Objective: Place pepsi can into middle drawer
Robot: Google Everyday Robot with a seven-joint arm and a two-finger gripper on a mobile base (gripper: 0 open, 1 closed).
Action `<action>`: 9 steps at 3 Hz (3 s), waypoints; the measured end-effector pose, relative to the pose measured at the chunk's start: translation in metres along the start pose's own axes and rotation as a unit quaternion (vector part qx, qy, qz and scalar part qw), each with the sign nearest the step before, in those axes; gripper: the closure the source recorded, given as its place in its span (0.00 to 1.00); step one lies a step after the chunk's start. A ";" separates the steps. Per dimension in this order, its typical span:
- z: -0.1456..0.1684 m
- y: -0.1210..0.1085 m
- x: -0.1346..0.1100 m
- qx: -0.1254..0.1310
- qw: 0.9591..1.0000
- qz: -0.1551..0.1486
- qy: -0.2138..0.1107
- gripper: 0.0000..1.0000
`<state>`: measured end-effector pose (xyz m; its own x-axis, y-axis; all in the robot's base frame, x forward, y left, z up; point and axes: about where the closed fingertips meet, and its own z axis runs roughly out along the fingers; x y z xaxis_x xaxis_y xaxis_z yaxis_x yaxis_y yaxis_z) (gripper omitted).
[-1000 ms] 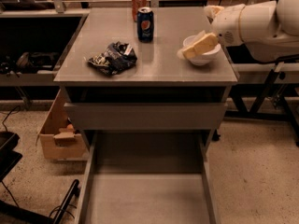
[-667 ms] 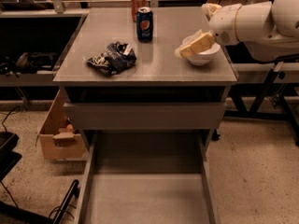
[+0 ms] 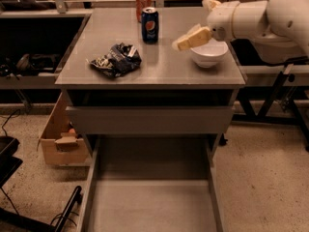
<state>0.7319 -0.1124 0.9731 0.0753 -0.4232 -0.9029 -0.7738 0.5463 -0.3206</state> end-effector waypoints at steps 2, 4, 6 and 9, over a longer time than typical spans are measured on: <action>0.081 -0.074 -0.030 0.068 0.995 0.039 -0.054 0.00; 0.158 -0.085 -0.024 0.067 0.990 0.096 -0.072 0.00; 0.216 -0.089 -0.002 0.070 0.986 0.133 -0.077 0.16; 0.232 -0.090 0.011 0.072 0.985 0.143 -0.065 0.85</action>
Offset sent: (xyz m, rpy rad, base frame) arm 0.1679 0.0431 0.0490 0.1786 -0.0762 -0.1922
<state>0.9480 0.0013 0.9251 -0.0456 -0.1469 -0.9881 -0.6780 0.7310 -0.0774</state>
